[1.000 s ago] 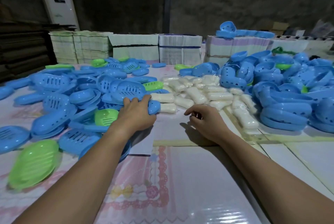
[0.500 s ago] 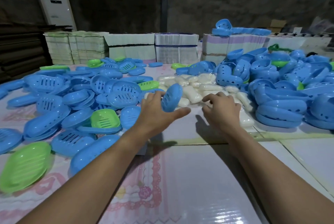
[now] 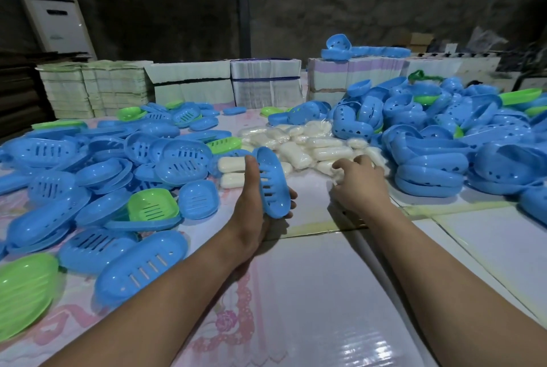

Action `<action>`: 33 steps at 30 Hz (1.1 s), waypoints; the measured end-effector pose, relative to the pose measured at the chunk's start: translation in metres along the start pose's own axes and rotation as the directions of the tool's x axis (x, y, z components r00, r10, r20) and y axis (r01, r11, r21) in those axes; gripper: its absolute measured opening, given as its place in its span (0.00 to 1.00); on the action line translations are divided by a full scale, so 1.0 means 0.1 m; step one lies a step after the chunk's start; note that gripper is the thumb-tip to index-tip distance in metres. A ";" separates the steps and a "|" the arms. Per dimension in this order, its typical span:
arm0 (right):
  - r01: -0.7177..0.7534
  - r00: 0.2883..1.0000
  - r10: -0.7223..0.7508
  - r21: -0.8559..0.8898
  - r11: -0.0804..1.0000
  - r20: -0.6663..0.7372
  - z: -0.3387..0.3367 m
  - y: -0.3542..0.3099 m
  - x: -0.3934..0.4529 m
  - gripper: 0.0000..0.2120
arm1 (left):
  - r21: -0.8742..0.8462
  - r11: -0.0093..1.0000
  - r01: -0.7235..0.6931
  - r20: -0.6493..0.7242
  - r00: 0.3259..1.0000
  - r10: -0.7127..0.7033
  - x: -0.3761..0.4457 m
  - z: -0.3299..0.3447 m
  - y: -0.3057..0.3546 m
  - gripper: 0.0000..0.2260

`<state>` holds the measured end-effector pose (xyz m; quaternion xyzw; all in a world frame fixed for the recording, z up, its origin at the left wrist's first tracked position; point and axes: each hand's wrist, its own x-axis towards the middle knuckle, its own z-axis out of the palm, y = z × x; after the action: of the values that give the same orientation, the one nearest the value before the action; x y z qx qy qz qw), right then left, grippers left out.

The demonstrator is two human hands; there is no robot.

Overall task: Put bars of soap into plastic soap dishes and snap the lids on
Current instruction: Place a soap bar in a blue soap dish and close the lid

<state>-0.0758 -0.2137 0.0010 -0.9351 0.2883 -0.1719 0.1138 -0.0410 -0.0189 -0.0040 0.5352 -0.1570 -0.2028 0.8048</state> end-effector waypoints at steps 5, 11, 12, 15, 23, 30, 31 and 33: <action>0.025 1.000 -0.024 0.047 0.999 -0.020 -0.07 0.04 -0.03 0.27 | -0.030 0.999 0.044 0.008 0.999 -0.044 -0.01 -0.01 0.05 0.26; 0.111 0.993 -0.068 0.640 0.760 -0.091 -0.12 -0.14 -0.14 0.26 | -0.017 0.990 0.138 0.011 0.990 -0.138 0.04 -0.06 0.04 0.20; 0.121 0.993 -0.080 0.754 0.645 -0.090 -0.13 -0.20 -0.17 0.26 | -0.018 0.990 0.140 0.022 0.990 -0.139 0.04 -0.07 0.03 0.22; 0.102 0.988 -0.142 0.955 0.278 -0.064 -0.17 -0.35 -0.26 0.26 | 0.010 0.995 0.095 0.145 0.985 -0.095 0.05 -0.08 0.01 0.24; 0.142 0.929 -0.370 0.938 0.316 -0.016 -0.13 -0.46 -0.35 0.21 | 0.084 0.996 0.030 0.187 0.981 -0.046 0.09 -0.11 -0.01 0.27; 0.331 0.888 -0.455 0.775 0.538 -0.064 -0.13 -0.47 -0.31 0.13 | 0.055 0.998 0.024 0.096 0.995 -0.029 0.11 -0.10 -0.05 0.30; 0.337 0.881 -0.469 0.776 0.533 -0.060 -0.13 -0.47 -0.31 0.12 | 0.054 0.998 0.020 0.094 0.995 -0.025 0.11 -0.10 -0.06 0.29; 0.338 0.872 -0.485 0.794 0.505 -0.064 -0.12 -0.46 -0.30 0.12 | 0.048 0.999 0.017 0.091 0.996 -0.021 0.13 -0.11 -0.08 0.28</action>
<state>-0.0806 -0.1610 0.0190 -0.8407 -0.0588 -0.2231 0.4899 -0.0260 -0.0188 -0.0156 0.5458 -0.1931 -0.2310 0.7820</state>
